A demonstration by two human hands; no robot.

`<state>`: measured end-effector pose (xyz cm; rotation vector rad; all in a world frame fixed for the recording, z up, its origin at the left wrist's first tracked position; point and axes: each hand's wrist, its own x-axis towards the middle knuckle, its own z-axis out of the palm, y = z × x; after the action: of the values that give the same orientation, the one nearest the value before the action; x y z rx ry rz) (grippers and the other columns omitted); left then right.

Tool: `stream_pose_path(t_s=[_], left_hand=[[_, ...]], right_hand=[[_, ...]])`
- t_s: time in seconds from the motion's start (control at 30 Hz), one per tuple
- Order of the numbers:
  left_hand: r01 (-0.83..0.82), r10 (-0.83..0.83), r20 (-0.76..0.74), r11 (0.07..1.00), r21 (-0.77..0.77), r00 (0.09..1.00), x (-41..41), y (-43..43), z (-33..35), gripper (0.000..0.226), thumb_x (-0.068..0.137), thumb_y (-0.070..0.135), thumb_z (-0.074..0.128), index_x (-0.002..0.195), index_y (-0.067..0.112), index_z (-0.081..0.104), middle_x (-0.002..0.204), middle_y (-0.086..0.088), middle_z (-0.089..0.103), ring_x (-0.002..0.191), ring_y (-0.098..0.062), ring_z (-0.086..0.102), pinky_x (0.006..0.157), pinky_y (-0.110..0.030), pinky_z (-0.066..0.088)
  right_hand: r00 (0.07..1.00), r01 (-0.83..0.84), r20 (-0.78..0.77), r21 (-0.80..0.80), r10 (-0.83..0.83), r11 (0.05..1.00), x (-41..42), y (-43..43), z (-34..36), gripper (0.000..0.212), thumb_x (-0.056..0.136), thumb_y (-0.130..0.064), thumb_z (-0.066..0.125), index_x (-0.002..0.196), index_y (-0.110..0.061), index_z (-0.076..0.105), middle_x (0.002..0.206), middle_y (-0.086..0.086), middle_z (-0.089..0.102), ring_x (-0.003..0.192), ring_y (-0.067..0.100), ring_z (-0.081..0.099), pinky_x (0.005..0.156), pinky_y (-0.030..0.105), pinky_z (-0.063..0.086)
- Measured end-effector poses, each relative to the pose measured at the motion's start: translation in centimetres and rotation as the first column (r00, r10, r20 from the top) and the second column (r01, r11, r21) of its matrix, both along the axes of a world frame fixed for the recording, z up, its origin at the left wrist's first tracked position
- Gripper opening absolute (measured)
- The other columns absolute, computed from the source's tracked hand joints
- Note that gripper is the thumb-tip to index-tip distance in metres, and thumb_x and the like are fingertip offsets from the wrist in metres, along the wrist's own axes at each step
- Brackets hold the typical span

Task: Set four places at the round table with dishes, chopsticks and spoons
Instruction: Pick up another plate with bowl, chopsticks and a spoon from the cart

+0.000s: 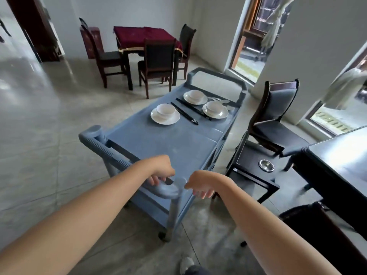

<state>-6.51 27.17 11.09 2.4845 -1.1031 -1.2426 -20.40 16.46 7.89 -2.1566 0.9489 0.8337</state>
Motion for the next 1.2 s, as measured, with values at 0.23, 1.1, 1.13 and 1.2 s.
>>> stream_pose_path(t_s=[0.23, 1.1, 1.13, 1.2], left_hand=[[-0.177, 0.161, -0.112, 0.973, -0.149, 0.981, 2.7, -7.5, -3.4, 0.018, 0.092, 0.025, 0.055, 0.091, 0.008, 0.057, 0.087, -0.012, 0.068, 0.059, -0.029, 0.062, 0.057, -0.036, 0.056], [-0.907, 0.985, 0.024, 0.169, -0.386, 0.173, 24.3, -32.8, -12.2, 0.042, 0.087, 0.036, 0.061, 0.114, 0.005, 0.05, 0.131, -0.022, 0.046, 0.111, -0.042, 0.053, 0.092, -0.046, 0.047], [-0.911, 0.982, 0.039, 0.186, -0.367, 0.185, 24.4, -32.8, -12.3, 0.045, 0.087, 0.037, 0.06, 0.116, 0.005, 0.048, 0.133, -0.023, 0.043, 0.112, -0.044, 0.052, 0.093, -0.048, 0.047], [-0.926, 0.977, 0.076, 0.212, -0.313, 0.198, 24.7, -33.1, -12.9, 0.053, 0.088, 0.04, 0.059, 0.122, 0.002, 0.044, 0.135, -0.024, 0.038, 0.117, -0.046, 0.047, 0.094, -0.05, 0.045]], right_hand=[[0.981, 0.13, 0.15, -0.057, -0.121, 0.99, 3.5, -7.7, -1.3, 0.02, 0.096, -0.024, 0.05, 0.088, -0.01, 0.062, 0.102, 0.009, 0.075, 0.066, 0.021, 0.072, 0.052, 0.028, 0.054], [0.917, -0.023, 0.376, -0.286, 0.134, 0.958, 30.4, -40.8, -11.7, 0.009, 0.091, -0.014, 0.055, 0.092, -0.005, 0.053, 0.109, 0.014, 0.055, 0.102, 0.034, 0.053, 0.08, 0.037, 0.045], [0.922, -0.043, 0.356, -0.3, 0.154, 0.953, 30.4, -40.8, -12.2, 0.012, 0.092, -0.014, 0.055, 0.099, -0.004, 0.054, 0.114, 0.015, 0.055, 0.106, 0.035, 0.053, 0.086, 0.039, 0.047], [0.928, -0.048, 0.34, -0.301, 0.154, 0.952, 30.9, -41.2, -12.9, 0.008, 0.091, -0.011, 0.055, 0.094, -0.005, 0.053, 0.112, 0.016, 0.056, 0.1, 0.036, 0.057, 0.08, 0.038, 0.047]])
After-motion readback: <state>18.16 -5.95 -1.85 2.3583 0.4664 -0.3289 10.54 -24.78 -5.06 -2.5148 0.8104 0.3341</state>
